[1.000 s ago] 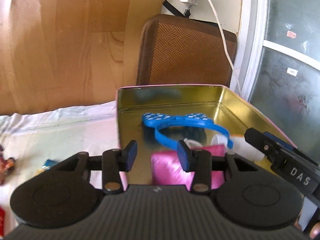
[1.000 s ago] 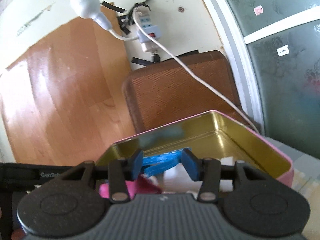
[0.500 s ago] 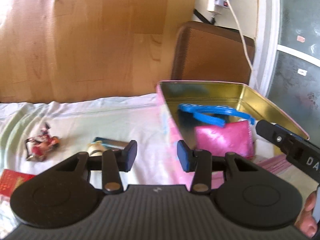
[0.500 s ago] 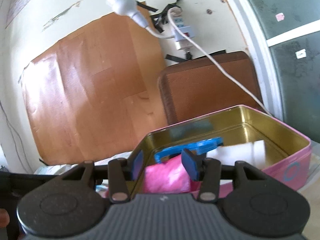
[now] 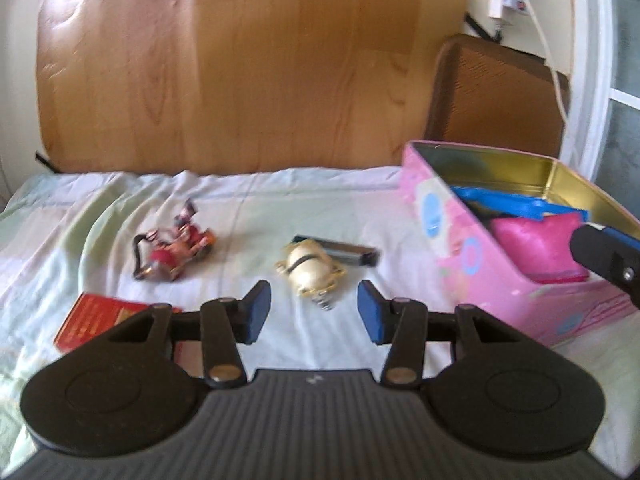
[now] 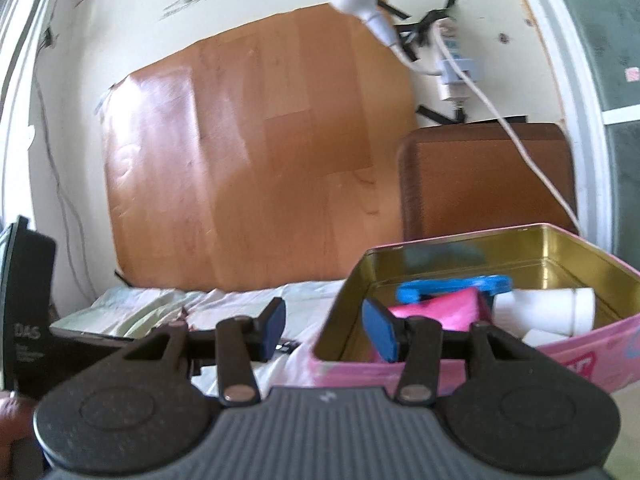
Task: Organize rigid objects
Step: 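Move the right gripper to the gold piggy figurine and grasp it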
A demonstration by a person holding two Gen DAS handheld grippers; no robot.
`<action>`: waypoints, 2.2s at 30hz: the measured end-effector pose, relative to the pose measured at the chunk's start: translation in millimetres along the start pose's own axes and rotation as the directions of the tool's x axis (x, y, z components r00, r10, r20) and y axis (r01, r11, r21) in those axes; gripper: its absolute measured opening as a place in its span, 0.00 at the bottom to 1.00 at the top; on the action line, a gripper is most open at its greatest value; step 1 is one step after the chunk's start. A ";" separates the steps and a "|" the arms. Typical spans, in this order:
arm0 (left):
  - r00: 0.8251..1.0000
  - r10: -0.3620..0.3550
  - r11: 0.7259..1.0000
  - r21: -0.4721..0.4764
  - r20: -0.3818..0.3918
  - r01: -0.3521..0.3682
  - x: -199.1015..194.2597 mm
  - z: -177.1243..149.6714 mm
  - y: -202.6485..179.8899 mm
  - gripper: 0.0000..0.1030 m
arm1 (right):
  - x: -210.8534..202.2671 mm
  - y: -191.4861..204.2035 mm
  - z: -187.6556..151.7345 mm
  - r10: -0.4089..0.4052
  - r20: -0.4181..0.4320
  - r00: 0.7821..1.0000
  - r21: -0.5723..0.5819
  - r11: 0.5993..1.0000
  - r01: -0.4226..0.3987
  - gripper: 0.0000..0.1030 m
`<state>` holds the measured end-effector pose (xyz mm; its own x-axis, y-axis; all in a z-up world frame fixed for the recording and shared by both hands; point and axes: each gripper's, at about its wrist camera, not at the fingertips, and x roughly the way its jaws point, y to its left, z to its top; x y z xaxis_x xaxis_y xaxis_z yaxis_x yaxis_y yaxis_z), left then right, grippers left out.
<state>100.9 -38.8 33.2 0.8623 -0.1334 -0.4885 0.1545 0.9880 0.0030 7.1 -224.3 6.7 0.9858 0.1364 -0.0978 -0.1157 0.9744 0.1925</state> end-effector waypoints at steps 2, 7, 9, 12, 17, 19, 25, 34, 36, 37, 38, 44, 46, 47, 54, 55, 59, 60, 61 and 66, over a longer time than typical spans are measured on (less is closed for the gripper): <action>1.000 0.012 1.000 -0.007 -0.006 -0.012 1.5 -2.6 6.8 0.49 | 1.2 9.2 -3.5 0.013 -0.011 1.000 -0.022 1.000 -0.013 0.43; 0.999 0.043 0.999 -0.022 -0.014 -0.043 4.9 -9.1 20.3 0.49 | 4.3 31.3 -11.6 0.058 -0.044 0.997 -0.075 0.995 -0.062 0.43; 0.999 0.050 0.998 -0.030 -0.019 -0.051 6.9 -11.8 26.1 0.49 | 6.5 37.6 -14.4 0.070 -0.056 0.996 -0.091 0.993 -0.075 0.43; 0.998 0.061 0.997 -0.042 -0.029 -0.062 9.9 -14.5 34.1 0.49 | 11.4 44.0 -17.9 0.081 -0.081 0.993 -0.101 0.991 -0.089 0.43; 0.996 0.076 0.995 -0.060 -0.047 -0.079 16.3 -17.3 45.1 0.49 | 20.0 51.0 -24.5 0.092 -0.120 0.989 -0.109 0.988 -0.105 0.43; 0.995 0.078 0.994 -0.068 -0.055 -0.082 18.7 -18.0 48.8 0.49 | 22.3 52.2 -26.8 0.098 -0.133 0.986 -0.112 0.987 -0.113 0.43; 0.994 0.091 0.993 -0.069 -0.058 -0.094 24.0 -18.6 55.5 0.49 | 31.7 54.9 -31.4 0.106 -0.168 0.980 -0.114 0.985 -0.126 0.44; 0.995 0.091 0.994 -0.056 -0.047 -0.094 27.8 -18.6 56.5 0.53 | 45.3 54.9 -34.5 0.120 -0.214 0.969 -0.095 0.985 -0.143 0.44; 0.995 0.089 0.994 -0.058 -0.046 -0.092 28.3 -18.4 57.1 0.53 | 47.3 55.2 -34.4 0.123 -0.219 0.968 -0.090 0.985 -0.145 0.44; 0.995 0.089 0.994 -0.058 -0.046 -0.091 28.4 -18.4 57.2 0.53 | 48.0 55.6 -34.4 0.125 -0.220 0.967 -0.089 0.985 -0.148 0.44; 0.995 0.088 0.994 -0.057 -0.046 -0.090 28.6 -18.2 57.4 0.53 | 48.8 56.2 -34.2 0.126 -0.220 0.967 -0.091 0.985 -0.149 0.45; 0.995 0.089 0.993 -0.069 -0.043 -0.092 29.8 -17.5 60.7 0.53 | 56.1 61.5 -33.1 0.127 -0.220 0.967 -0.117 0.981 -0.155 0.45; 0.995 0.090 0.993 -0.073 -0.043 -0.093 30.8 -16.7 62.1 0.53 | 58.6 63.7 -32.7 0.127 -0.220 0.967 -0.128 0.979 -0.158 0.46; 0.995 0.090 0.993 -0.075 -0.043 -0.093 31.1 -16.4 62.7 0.53 | 59.9 64.9 -32.2 0.127 -0.217 0.968 -0.135 0.978 -0.158 0.47; 0.993 0.113 0.982 -0.148 -0.034 -0.117 30.8 -14.9 76.7 0.53 | 76.5 71.5 -28.9 0.120 -0.217 0.969 -0.180 0.971 -0.160 0.48; 0.993 0.115 0.980 -0.162 -0.033 -0.119 30.9 -14.5 80.2 0.53 | 79.7 72.3 -28.4 0.118 -0.221 0.968 -0.183 0.970 -0.160 0.48; 0.993 0.115 0.977 -0.179 -0.030 -0.119 31.8 -14.1 82.8 0.53 | 94.4 76.0 -25.9 0.112 -0.232 0.966 -0.195 0.968 -0.159 0.48; 0.993 0.115 0.978 -0.173 -0.031 -0.118 32.4 -13.8 81.8 0.53 | 100.0 76.7 -25.1 0.111 -0.240 0.964 -0.198 0.967 -0.160 0.49; 0.993 0.113 0.978 -0.170 -0.031 -0.117 32.5 -13.9 81.3 0.53 | 105.0 77.7 -24.5 0.112 -0.249 0.962 -0.198 0.966 -0.164 0.49; 0.995 0.097 0.975 -0.197 -0.021 -0.099 30.8 -15.1 85.8 0.54 | 131.9 82.1 -21.5 0.113 -0.295 0.949 -0.192 0.966 -0.175 0.52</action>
<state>133.4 43.0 5.3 0.8631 -0.0352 -0.5038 -0.0301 0.9922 -0.1207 125.1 -122.4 -11.4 0.8863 0.2922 -0.3592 -0.3073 0.9515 0.0158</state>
